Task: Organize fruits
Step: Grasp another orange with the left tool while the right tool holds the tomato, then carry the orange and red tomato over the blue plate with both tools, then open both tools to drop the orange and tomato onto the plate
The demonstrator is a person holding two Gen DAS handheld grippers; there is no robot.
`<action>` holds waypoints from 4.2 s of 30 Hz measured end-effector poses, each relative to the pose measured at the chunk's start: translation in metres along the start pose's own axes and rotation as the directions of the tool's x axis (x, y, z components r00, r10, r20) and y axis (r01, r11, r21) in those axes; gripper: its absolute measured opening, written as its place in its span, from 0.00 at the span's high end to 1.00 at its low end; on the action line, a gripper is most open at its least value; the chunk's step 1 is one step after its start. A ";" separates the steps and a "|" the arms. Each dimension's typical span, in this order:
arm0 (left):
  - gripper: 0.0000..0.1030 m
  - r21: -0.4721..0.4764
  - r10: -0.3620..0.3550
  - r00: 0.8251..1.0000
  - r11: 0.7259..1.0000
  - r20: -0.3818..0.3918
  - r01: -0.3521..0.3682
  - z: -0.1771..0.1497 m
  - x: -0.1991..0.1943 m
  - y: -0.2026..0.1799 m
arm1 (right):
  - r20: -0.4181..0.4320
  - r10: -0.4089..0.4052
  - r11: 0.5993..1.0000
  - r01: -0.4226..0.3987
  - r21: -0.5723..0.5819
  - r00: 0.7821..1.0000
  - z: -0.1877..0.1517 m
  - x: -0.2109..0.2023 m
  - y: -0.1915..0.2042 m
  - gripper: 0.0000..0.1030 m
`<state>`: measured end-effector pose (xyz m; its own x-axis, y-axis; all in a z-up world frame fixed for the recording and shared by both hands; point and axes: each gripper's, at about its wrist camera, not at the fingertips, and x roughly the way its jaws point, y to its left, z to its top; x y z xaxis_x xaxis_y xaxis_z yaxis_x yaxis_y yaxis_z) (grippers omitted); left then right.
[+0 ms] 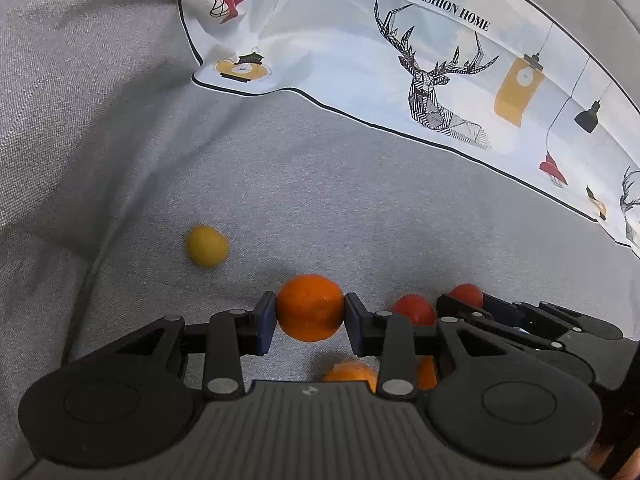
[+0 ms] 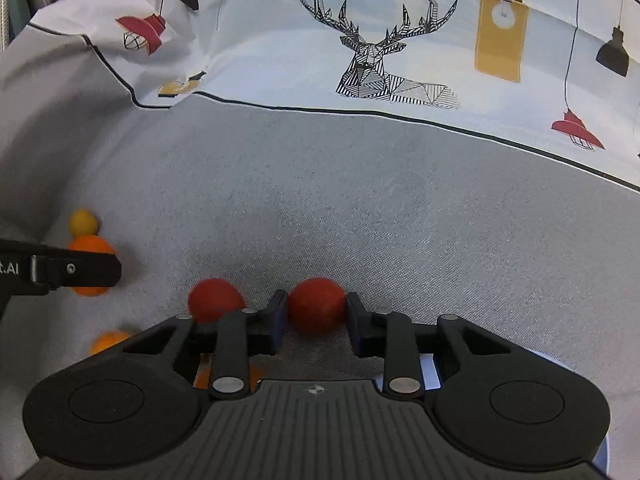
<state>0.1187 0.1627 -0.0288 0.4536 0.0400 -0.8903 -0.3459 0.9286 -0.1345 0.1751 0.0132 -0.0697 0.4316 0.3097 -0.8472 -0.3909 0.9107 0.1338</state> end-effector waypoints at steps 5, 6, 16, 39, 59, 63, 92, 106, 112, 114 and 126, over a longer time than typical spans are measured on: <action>0.61 0.006 0.011 1.000 1.000 0.022 -0.011 -0.003 -0.008 0.002 | 0.049 -0.007 1.000 0.007 0.014 0.999 0.000 -0.015 -0.002 0.70; 0.61 0.008 0.012 1.000 1.000 0.027 -0.012 -0.005 -0.010 0.002 | 0.062 -0.008 1.000 0.007 0.019 0.998 0.000 -0.021 -0.003 0.70; 0.61 0.144 0.017 0.987 0.989 0.160 -0.040 -0.026 -0.050 -0.019 | 0.261 -0.062 0.998 0.054 0.037 0.963 -0.013 -0.138 -0.005 0.70; 0.61 0.368 -0.211 0.968 0.918 0.134 0.149 -0.082 -0.050 -0.099 | 0.195 -0.258 0.941 0.201 0.271 0.946 -0.084 -0.160 -0.088 0.70; 0.61 0.387 -0.265 0.957 0.900 0.119 0.201 -0.083 -0.040 -0.119 | 0.197 -0.266 0.948 0.218 0.233 0.944 -0.083 -0.154 -0.091 0.70; 0.61 0.389 -0.270 0.956 0.898 0.115 0.207 -0.083 -0.038 -0.122 | 0.196 -0.266 0.948 0.219 0.233 0.944 -0.083 -0.154 -0.092 0.70; 0.61 0.519 -0.258 0.966 0.828 0.018 0.212 -0.106 -0.025 -0.142 | 0.151 -0.249 0.960 0.222 0.171 0.957 -0.083 -0.142 -0.083 0.70; 0.56 0.515 -0.279 0.960 0.825 0.014 0.233 -0.107 -0.027 -0.144 | 0.130 -0.234 0.965 0.214 0.151 0.963 -0.083 -0.138 -0.082 0.69; 0.50 0.516 -0.292 0.956 0.822 0.020 0.240 -0.108 -0.029 -0.145 | 0.134 -0.250 0.961 0.228 0.157 0.959 -0.084 -0.139 -0.082 0.58; 0.50 0.515 -0.289 0.957 0.824 0.023 0.237 -0.107 -0.029 -0.145 | 0.134 -0.252 0.960 0.231 0.159 0.958 -0.084 -0.139 -0.083 0.57; 0.54 0.503 -0.300 0.954 0.828 0.027 0.246 -0.105 -0.032 -0.141 | 0.149 -0.288 0.952 0.265 0.154 0.946 -0.082 -0.140 -0.080 0.58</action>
<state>0.0667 -0.0082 -0.0270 0.5585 -0.2302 -0.7969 0.2382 0.9648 -0.1118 0.0795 -0.1255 -0.0045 0.6417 0.0717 -0.7636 -0.1323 0.9910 -0.0182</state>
